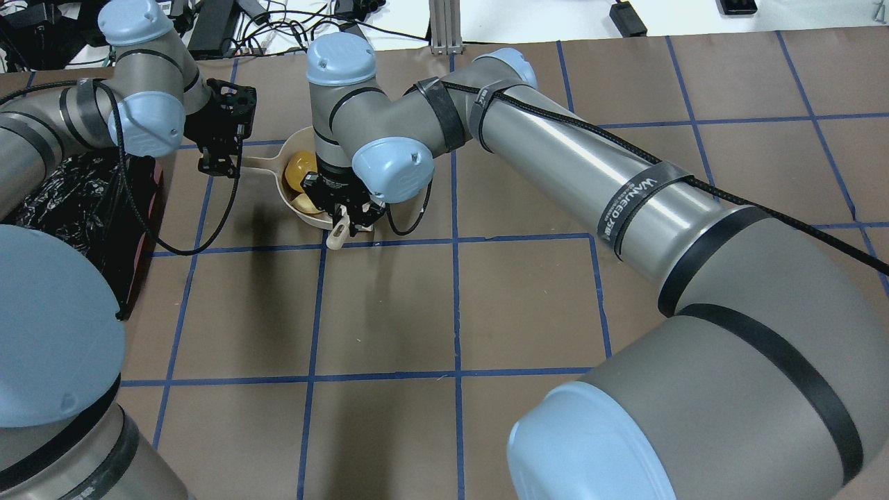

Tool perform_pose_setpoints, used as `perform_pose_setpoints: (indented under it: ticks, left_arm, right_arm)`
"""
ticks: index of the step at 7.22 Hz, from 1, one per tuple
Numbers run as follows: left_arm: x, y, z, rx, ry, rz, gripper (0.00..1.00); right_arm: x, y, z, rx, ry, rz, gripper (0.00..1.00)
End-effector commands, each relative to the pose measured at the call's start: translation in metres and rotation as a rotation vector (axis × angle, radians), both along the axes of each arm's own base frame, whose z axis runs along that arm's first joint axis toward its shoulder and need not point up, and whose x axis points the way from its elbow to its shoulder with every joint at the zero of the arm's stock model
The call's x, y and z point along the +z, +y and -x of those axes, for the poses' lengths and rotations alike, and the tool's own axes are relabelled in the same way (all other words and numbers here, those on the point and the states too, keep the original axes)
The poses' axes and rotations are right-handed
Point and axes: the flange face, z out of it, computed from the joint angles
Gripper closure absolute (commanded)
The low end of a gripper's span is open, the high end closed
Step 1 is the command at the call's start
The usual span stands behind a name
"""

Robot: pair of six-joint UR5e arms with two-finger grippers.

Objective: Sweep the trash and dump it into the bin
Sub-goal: 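Sweep the potato and sponge into the dustpan with the right gripper's brush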

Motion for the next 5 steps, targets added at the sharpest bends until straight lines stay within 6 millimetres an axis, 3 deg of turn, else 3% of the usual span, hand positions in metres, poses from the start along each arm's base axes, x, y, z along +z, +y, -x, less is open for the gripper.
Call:
perform_pose_setpoints:
  ticks: [1, 4, 5]
  left_arm:
    - [0.0, 0.0, 0.0, -0.001, 0.003, 0.0, 0.72]
    - [0.012, 0.002, 0.0, -0.006, 0.013, 0.018, 0.74]
    - [0.019, 0.004, -0.006, 0.003, 0.015, 0.016, 0.77]
  right_arm:
    - [0.011, 0.011, 0.018, -0.024, 0.032, -0.04, 1.0]
    - [0.051, -0.009, 0.107, 0.053, 0.175, -0.033, 1.0]
    - [0.065, -0.016, 0.157, 0.118, 0.218, 0.001, 1.0]
